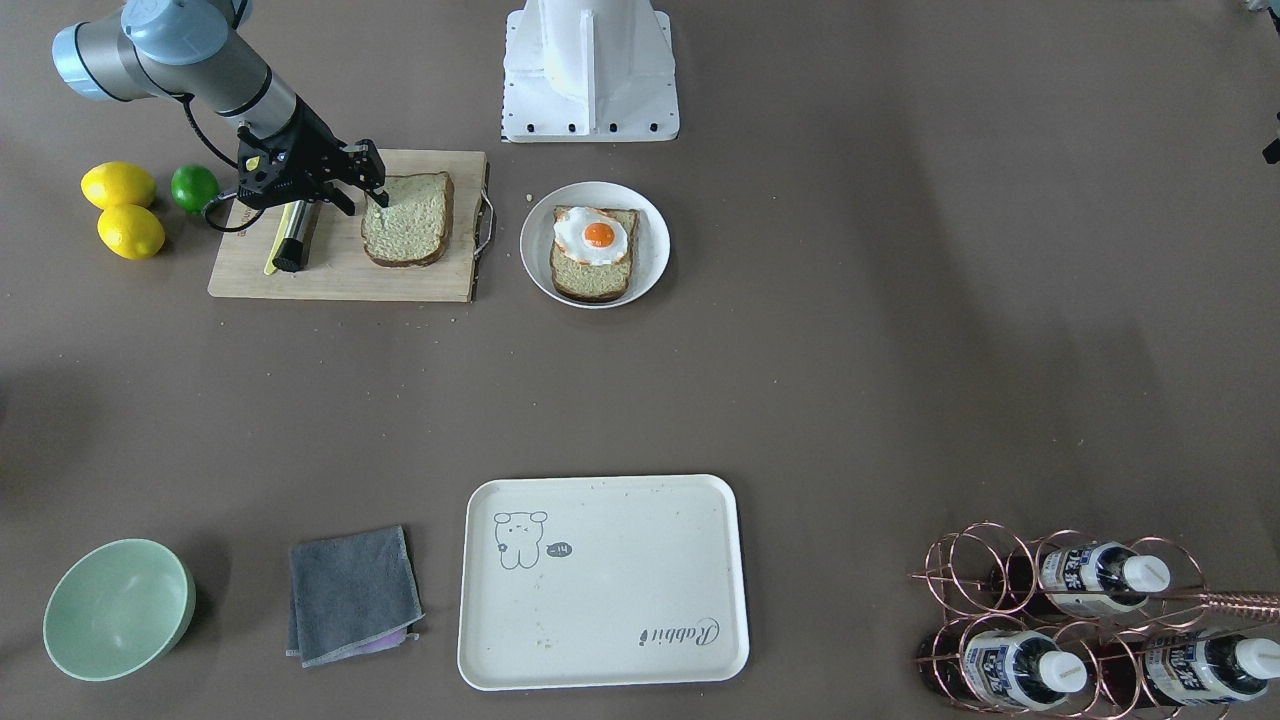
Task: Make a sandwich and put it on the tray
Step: 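Grasp the plain bread slice on the cutting board with the right gripper, then lift the bread slice and carry it over the egg toast on the plate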
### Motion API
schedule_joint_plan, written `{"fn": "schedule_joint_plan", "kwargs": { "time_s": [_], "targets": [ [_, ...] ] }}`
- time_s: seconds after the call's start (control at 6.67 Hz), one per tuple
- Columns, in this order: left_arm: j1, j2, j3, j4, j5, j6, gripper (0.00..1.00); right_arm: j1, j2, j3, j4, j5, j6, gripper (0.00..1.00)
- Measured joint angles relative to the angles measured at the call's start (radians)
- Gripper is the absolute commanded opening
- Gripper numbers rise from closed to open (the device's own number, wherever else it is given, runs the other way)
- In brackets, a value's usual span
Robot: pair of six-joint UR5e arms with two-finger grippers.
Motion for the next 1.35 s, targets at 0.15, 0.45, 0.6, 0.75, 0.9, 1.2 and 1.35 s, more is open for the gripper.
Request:
{"fn": "schedule_joint_plan", "kwargs": {
  "time_s": [0.15, 0.45, 0.6, 0.75, 0.9, 1.2, 1.35],
  "targets": [
    [0.000, 0.000, 0.001, 0.000, 0.000, 0.001, 0.98, 0.004, 0.004, -0.001, 0.000, 0.001, -0.001, 0.00],
    [0.000, 0.000, 0.001, 0.000, -0.001, 0.001, 0.98, 0.048, 0.016, 0.007, -0.001, 0.023, -0.004, 0.00],
    [0.000, 0.000, 0.001, 0.000, -0.001, 0.001, 0.98, 0.092, 0.035, 0.017, 0.000, 0.061, -0.005, 0.00],
    [0.000, 0.000, 0.000, 0.000, -0.001, 0.001, 0.98, 0.125, 0.072, 0.021, 0.000, 0.096, -0.003, 0.00],
    [0.000, 0.000, 0.000, 0.000, -0.001, 0.001, 0.98, 0.137, 0.127, 0.016, 0.000, 0.111, 0.003, 0.00],
    [0.000, 0.000, 0.000, 0.000, -0.001, -0.001, 0.98, 0.103, 0.263, -0.033, 0.000, 0.101, 0.085, 0.00],
    [0.000, 0.000, 0.001, 0.000, -0.001, -0.001, 0.98, 0.061, 0.334, -0.069, 0.000, 0.065, 0.157, 0.00]
  ]
}}
